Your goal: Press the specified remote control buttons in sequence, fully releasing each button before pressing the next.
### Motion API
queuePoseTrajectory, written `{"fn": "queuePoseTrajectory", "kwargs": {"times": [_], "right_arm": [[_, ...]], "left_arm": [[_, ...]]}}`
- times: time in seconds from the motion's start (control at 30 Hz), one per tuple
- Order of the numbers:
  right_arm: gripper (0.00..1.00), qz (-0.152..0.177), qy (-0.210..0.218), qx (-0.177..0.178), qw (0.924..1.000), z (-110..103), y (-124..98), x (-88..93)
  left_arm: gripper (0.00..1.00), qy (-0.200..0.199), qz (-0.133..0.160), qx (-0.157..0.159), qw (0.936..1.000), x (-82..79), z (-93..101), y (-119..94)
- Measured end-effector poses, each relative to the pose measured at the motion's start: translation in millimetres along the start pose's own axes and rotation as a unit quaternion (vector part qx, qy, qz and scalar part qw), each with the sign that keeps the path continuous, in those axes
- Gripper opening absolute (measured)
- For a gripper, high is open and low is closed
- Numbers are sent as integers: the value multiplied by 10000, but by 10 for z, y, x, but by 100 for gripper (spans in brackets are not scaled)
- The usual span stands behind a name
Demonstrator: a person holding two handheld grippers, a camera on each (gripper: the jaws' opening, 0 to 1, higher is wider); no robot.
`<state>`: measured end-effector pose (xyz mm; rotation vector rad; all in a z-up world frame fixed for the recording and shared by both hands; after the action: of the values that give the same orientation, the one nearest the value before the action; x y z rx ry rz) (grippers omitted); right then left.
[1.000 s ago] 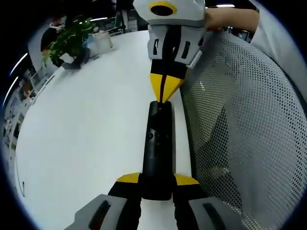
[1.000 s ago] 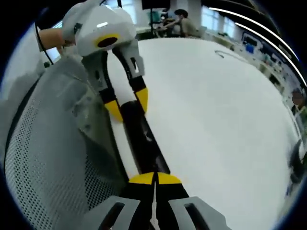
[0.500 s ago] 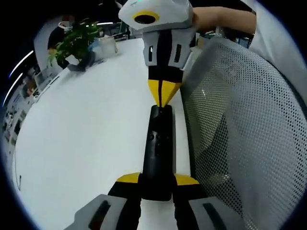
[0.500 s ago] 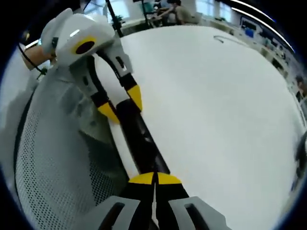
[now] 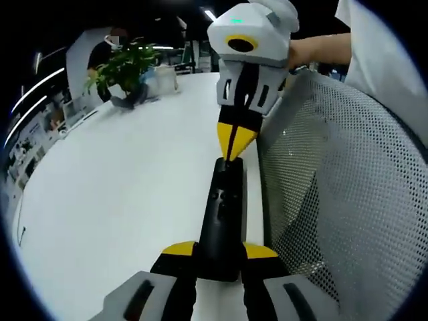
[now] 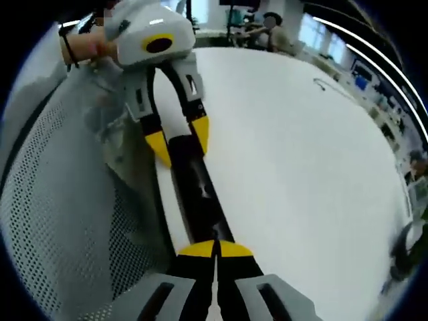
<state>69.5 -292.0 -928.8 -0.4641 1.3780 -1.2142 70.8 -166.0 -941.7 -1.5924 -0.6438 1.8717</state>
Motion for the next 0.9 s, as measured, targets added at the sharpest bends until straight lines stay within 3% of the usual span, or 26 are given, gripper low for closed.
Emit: {"fn": "queuePoseTrajectory", "kwargs": {"times": [0.2,0.5,0.67,0.9], "right_arm": [[0,67,455,-55,9989,17,-9,-12],[0,58,516,-30,9986,15,-22,-8],[0,247,616,-132,9977,2,-10,-103],[0,92,458,-260,9986,-10,34,-98]], "left_arm": [[24,39,286,-22,9996,15,31,-5],[24,97,437,45,9990,14,88,-1],[24,95,455,40,9989,18,85,-1],[24,50,506,44,9987,21,86,-8]]}}
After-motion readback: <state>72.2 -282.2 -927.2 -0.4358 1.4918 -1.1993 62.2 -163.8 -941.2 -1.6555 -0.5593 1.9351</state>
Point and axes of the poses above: the point that each gripper's makers call its tool centre point, and the gripper's own axes: y roughly forward along the fingers, z roughly to its right, x roughly out of its underside, the point moved 3 cm from there along -y, roughly backward along the fingers, and after that the axes turned 13 degrees about x, right-handed, at the moved point
